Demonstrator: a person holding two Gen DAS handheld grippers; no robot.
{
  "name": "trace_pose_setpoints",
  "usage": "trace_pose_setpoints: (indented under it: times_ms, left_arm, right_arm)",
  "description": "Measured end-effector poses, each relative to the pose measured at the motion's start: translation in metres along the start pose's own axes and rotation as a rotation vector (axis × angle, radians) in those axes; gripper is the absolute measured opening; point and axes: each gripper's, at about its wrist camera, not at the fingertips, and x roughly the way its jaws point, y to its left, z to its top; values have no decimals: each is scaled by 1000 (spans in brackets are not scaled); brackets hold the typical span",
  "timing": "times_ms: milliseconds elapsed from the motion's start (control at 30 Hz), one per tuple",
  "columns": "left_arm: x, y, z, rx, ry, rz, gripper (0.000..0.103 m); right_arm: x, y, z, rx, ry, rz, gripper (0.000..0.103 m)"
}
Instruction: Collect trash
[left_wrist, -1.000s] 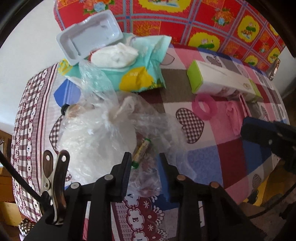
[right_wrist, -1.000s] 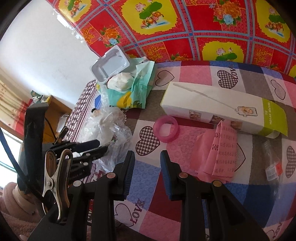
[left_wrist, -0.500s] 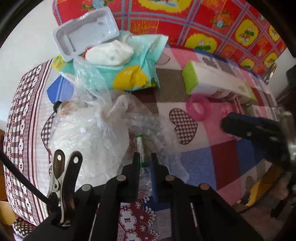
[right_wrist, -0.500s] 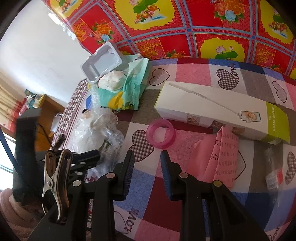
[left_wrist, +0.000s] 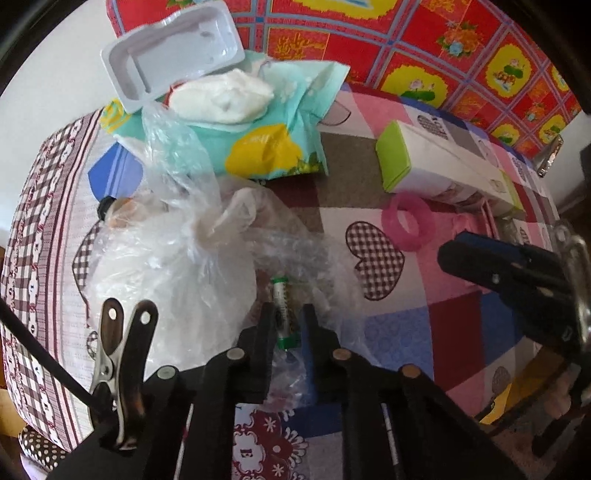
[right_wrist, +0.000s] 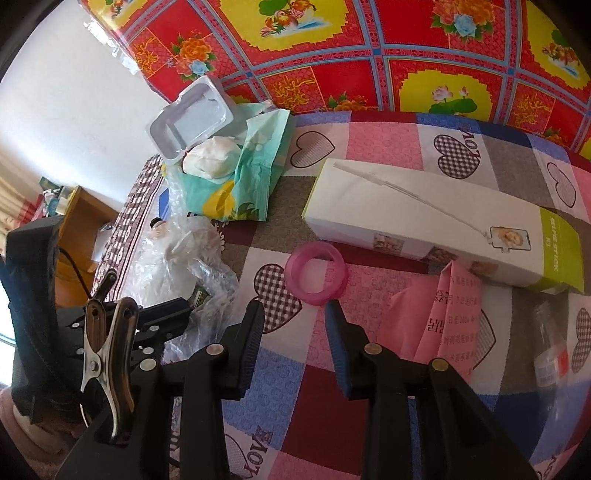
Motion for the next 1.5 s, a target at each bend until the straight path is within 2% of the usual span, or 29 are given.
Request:
trace_pose_setpoints:
  times_ms: [167, 300, 467, 533, 600, 833, 967, 1333, 1500]
  left_arm:
    - [3, -4, -1, -2, -13, 25, 14]
    - [0, 1, 0, -45, -11, -13, 11]
    - [-18, 12, -2, -86, -49, -28, 11]
    - [-26, 17, -3, -104, -60, -34, 11]
    - [-33, 22, -4, -113, -76, -36, 11]
    - [-32, 15, -3, -66, -59, -59, 12]
    - [-21, 7, -2, -38, -43, -46, 15]
    - [5, -4, 5, -44, 21, 17, 15]
    - [8, -12, 9, -53, 9, 48, 15]
  right_arm:
    - [1, -2, 1, 3, 1, -1, 35]
    - [6, 0, 3, -5, 10, -12, 36]
    - [12, 7, 7, -33, 0, -55, 44]
    - [14, 9, 8, -44, -6, -74, 50]
    - [18, 10, 9, -48, -5, -99, 51]
    - [32, 10, 9, -46, 15, -122, 51]
    - [37, 14, 9, -59, 19, -134, 51]
    - [39, 13, 10, -60, 10, -131, 51]
    - [38, 8, 10, -60, 4, -111, 51]
